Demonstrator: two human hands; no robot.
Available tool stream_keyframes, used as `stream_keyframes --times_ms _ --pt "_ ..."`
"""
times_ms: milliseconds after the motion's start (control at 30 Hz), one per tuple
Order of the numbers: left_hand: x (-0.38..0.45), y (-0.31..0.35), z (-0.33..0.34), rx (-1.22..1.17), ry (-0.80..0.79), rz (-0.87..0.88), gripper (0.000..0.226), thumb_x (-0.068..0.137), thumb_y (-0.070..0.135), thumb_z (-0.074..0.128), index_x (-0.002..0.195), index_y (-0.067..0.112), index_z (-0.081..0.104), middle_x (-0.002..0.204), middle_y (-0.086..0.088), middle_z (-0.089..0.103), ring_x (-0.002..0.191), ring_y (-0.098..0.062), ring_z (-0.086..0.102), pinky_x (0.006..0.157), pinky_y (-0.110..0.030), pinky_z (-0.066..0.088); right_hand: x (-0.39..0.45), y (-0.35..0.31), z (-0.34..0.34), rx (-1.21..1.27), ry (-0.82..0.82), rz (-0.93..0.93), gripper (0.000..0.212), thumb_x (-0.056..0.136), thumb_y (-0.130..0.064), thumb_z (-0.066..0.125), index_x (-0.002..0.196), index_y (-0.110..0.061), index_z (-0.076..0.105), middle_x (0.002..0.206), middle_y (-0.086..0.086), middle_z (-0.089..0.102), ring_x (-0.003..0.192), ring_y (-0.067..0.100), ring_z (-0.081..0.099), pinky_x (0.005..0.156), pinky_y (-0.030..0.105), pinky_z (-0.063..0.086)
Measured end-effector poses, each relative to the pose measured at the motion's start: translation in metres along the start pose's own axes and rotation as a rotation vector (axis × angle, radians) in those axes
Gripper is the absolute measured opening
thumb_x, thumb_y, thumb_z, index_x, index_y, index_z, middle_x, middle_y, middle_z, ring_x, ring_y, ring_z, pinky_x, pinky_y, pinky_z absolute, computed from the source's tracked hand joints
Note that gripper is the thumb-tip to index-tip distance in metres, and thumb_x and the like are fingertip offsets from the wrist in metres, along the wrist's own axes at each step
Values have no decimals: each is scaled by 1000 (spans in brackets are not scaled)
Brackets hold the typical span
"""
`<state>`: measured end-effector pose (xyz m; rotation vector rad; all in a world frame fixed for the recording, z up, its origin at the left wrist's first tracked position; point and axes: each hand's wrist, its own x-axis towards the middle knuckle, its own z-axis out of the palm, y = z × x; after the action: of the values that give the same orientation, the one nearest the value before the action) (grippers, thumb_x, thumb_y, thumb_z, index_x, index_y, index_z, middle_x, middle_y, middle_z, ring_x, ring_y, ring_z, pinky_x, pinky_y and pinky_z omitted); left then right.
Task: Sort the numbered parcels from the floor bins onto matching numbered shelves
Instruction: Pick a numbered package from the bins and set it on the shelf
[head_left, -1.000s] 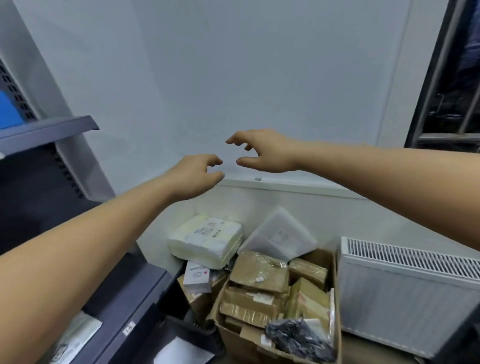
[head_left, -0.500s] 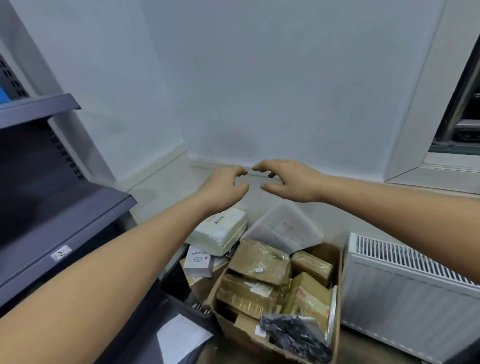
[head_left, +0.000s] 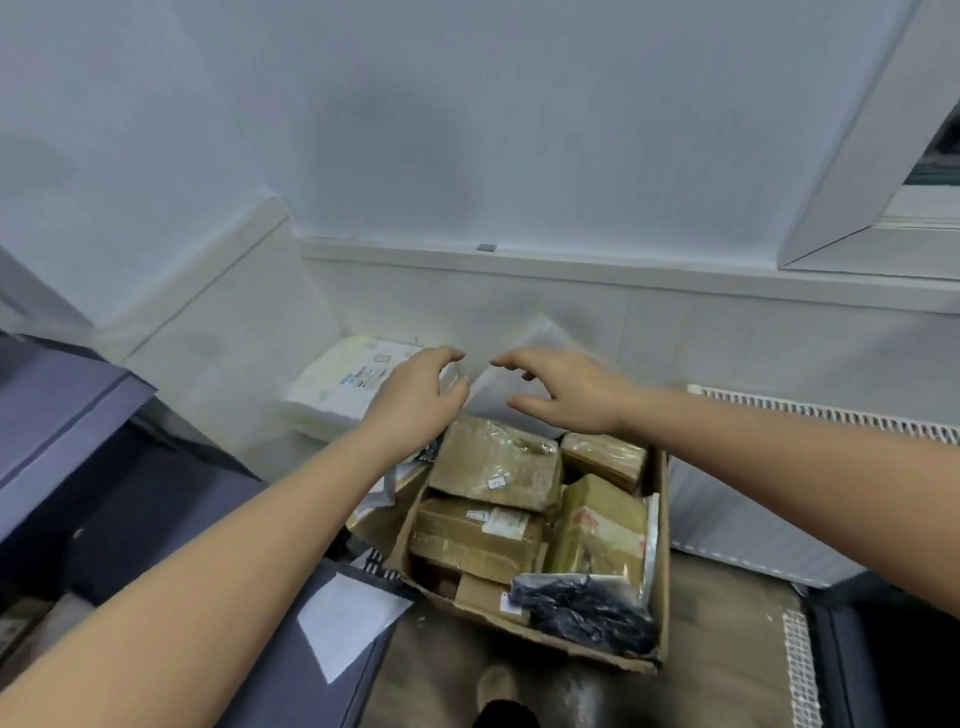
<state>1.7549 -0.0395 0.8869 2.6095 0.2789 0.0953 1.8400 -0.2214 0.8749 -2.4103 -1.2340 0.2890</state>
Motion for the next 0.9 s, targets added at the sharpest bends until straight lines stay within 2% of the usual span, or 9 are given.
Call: stream_keyframes --times_ms 133,300,400,500,600,700,767,833,900 --pt "35 -36 27 31 -111 16 41 96 24 49 137 20 49 137 0 53 123 -18 50 91 -28 38 23 29 34 22 -40 99 52 99 -35 50 146 -21 37 146 0 47 129 16 47 99 24 34" --pt "82 -74 59 9 -246 19 44 98 26 49 141 21 45 143 1 49 127 -17 47 96 -27 36 54 63 74 74 -88 249 54 99 -38 50 148 -23 34 147 -2 46 129 15 48 96 24 38" --pt "105 -92 81 10 -306 34 44 97 25 50 141 20 46 142 0 50 125 -18 49 93 -25 36 69 82 99 91 -94 316 54 99 -38 50 148 -22 34 147 -1 46 126 15 50 94 21 35" --pt "124 -111 106 25 -356 37 44 97 25 49 140 19 47 139 -2 52 121 -20 51 95 -31 40 81 103 124 82 -121 350 53 99 -37 50 147 -19 36 146 1 47 119 18 54 87 18 31" --pt "138 -135 137 5 -396 20 45 96 25 51 140 16 47 142 -2 51 128 -19 48 103 -35 39 89 128 154 110 -178 379 55 98 -38 51 147 -19 36 144 4 48 118 21 54 92 27 38" --pt "145 -162 172 3 -407 -6 47 96 28 52 141 17 46 142 -2 50 128 -20 47 104 -36 40 91 155 187 122 -241 418 59 97 -40 51 149 -19 33 145 6 46 114 22 56 92 34 45" --pt "147 -180 194 20 -417 -32 50 95 32 53 143 20 44 143 -2 49 127 -21 47 103 -39 42 90 170 207 103 -255 439 61 97 -41 51 150 -19 31 146 5 45 115 23 55 83 30 43" --pt "148 -197 212 23 -426 -60 52 95 36 53 143 20 43 142 -2 48 127 -22 47 101 -41 43 87 183 226 87 -246 429 61 96 -39 53 150 -19 32 145 4 46 117 21 53 78 23 33" --pt "148 -213 230 8 -431 -88 55 94 38 54 144 21 41 144 -2 46 129 -21 46 103 -41 42 86 197 246 99 -245 421 63 95 -37 55 150 -18 31 148 6 42 125 22 47 87 23 35"
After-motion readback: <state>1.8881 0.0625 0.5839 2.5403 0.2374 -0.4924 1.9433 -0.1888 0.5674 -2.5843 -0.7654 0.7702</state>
